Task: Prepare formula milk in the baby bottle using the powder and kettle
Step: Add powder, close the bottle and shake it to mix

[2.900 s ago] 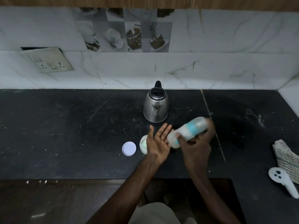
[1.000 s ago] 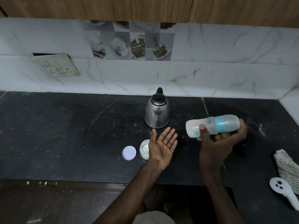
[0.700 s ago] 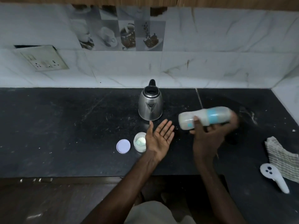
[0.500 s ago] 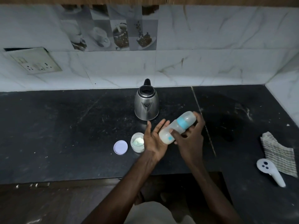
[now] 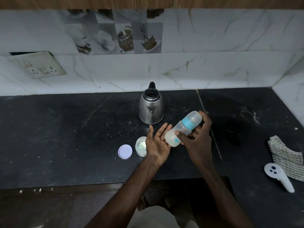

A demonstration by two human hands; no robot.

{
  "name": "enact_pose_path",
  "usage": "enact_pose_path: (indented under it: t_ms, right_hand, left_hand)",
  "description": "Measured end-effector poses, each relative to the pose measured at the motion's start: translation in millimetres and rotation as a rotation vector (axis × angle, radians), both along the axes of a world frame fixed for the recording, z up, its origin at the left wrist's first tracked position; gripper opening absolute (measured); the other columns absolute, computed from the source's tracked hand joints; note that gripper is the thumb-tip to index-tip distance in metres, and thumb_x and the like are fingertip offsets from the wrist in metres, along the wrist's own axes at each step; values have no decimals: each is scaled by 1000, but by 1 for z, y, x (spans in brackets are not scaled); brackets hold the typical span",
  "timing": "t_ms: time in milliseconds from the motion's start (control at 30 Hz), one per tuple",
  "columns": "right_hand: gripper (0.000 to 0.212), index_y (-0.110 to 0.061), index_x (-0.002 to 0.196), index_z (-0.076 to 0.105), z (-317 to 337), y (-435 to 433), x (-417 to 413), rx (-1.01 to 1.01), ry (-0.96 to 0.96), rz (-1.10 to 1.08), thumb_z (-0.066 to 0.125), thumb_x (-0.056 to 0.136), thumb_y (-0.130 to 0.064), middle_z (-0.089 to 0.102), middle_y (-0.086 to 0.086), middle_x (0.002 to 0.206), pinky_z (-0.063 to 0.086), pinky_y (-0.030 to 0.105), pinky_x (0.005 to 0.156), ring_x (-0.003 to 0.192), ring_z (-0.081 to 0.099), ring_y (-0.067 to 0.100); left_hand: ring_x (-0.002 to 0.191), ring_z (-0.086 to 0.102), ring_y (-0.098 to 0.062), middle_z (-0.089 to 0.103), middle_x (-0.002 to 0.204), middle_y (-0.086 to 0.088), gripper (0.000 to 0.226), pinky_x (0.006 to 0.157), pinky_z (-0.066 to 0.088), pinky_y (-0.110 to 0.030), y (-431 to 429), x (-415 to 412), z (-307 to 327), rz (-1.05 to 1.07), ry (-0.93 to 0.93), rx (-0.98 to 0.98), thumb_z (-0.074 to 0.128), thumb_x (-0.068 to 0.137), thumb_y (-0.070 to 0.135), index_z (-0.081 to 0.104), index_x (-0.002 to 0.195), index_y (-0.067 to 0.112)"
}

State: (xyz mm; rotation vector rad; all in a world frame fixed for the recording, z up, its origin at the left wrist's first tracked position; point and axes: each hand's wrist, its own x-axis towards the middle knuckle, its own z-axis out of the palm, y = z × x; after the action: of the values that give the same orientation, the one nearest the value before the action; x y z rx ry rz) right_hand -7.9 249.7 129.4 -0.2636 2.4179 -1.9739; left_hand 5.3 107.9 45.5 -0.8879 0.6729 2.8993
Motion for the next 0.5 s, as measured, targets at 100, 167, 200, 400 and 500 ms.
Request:
enact_pose_path:
  t_ms: [100, 167, 200, 400, 500]
  right_hand:
    - [101, -43, 150, 27, 11, 3, -3, 102, 29, 92, 91, 77, -16, 58, -8, 141, 62, 44, 91, 114, 70, 12]
    - [105, -48, 151, 22, 29, 13, -12, 357, 106, 280, 91, 75, -26, 57, -14, 141, 60, 43, 91, 110, 69, 11]
    - [106, -50, 151, 20, 39, 19, -16, 518, 155, 367, 89, 73, -32, 59, -13, 140, 60, 43, 89, 105, 69, 13]
    - [101, -24, 156, 23, 60, 14, -12, -62, 287, -305, 88, 79, -10, 55, -5, 138, 62, 35, 89, 115, 68, 11]
    - [103, -35, 153, 27, 30, -7, 3, 153, 106, -67, 91, 74, -18, 61, -8, 135, 61, 33, 91, 106, 68, 6]
  left_hand:
    - [136, 59, -34, 67, 140, -16, 75, 123, 37, -53, -1, 0, -3, -5, -9, -12, 55, 95, 64, 61, 140, 5]
    - [135, 60, -33, 67, 139, -18, 75, 124, 35, -51, -2, 0, -5, 1, -19, -25, 55, 95, 63, 61, 141, 4]
    - [133, 62, -31, 67, 139, -17, 75, 124, 36, -48, -2, 1, -6, 0, -30, -35, 55, 95, 63, 61, 142, 4]
    - [134, 61, -26, 68, 140, -10, 73, 118, 42, -40, -5, 0, -6, -10, -53, -51, 48, 97, 66, 62, 143, 10]
    - [138, 57, -34, 65, 143, -17, 77, 123, 36, -50, -1, 0, -3, 10, -44, -17, 55, 94, 64, 58, 145, 6]
